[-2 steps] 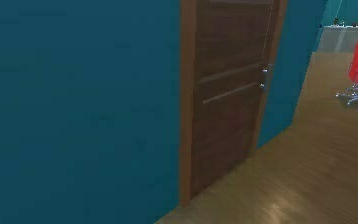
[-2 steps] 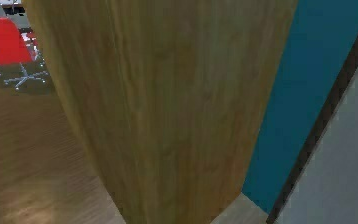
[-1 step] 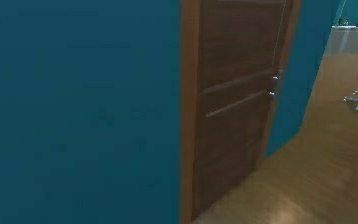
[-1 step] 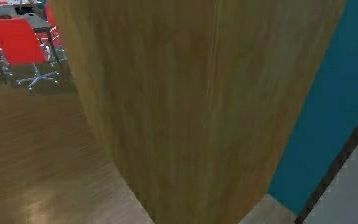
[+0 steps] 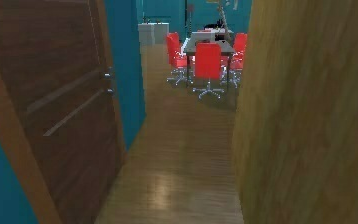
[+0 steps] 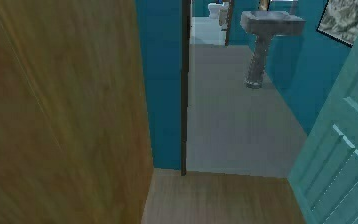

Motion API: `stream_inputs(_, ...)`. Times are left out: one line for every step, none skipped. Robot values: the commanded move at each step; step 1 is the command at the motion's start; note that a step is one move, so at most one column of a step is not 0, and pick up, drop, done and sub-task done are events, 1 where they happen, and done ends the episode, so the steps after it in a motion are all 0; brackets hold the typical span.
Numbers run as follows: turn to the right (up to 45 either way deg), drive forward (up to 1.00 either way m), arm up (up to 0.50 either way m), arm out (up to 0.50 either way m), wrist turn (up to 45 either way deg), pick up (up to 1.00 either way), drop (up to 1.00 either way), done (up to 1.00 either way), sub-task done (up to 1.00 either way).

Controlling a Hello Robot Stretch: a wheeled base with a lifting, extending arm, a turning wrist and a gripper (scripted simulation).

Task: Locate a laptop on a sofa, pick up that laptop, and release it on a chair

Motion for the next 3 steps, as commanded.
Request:
stream_inputs(3.0, 0.00, 0.00, 0.00, 0.0, 0.00, 0.00, 0.00, 0.00)
stream_inputs(0.0, 1.00, 0.00, 0.00, 0.0, 0.00, 0.00, 0.00, 0.00)
stream_inputs(0.0, 0.80, 0.00, 0.00, 0.0, 0.00, 0.00, 0.00, 0.00)
